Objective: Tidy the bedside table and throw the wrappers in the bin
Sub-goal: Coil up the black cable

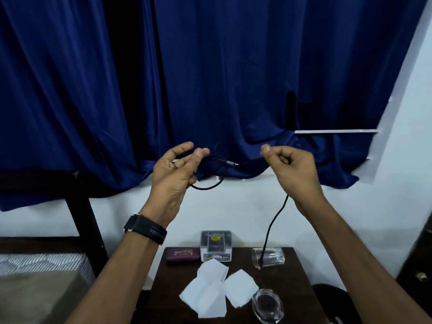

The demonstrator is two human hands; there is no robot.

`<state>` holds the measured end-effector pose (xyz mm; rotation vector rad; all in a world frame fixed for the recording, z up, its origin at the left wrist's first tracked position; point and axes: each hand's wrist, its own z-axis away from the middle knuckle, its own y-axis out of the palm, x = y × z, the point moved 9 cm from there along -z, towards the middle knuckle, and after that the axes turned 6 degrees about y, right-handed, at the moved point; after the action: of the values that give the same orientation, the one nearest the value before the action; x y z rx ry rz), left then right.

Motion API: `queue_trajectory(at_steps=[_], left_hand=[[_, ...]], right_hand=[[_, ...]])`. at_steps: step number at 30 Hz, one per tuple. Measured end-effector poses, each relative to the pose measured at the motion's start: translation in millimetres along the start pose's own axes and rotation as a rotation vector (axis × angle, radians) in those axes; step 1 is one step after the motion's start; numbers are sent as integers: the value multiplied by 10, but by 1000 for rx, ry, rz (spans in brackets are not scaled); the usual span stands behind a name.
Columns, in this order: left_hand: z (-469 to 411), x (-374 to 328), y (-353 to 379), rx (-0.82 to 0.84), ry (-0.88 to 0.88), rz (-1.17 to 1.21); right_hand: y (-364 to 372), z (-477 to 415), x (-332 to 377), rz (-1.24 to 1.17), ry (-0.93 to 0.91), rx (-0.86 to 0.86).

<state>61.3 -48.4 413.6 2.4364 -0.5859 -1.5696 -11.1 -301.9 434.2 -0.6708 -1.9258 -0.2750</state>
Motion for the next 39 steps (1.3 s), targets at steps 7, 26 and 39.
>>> queue_trajectory(at_steps=[7,26,39], left_hand=[[-216,-107,-56,-28,92,-167],[-135,-210,315,152,156,-205],[-81,-208,406,144,215,-239]], right_hand=[[-406,-30,68,181,-137,-252],[606,406,296,-223,32,639],[494,340,202,-255,63,469]])
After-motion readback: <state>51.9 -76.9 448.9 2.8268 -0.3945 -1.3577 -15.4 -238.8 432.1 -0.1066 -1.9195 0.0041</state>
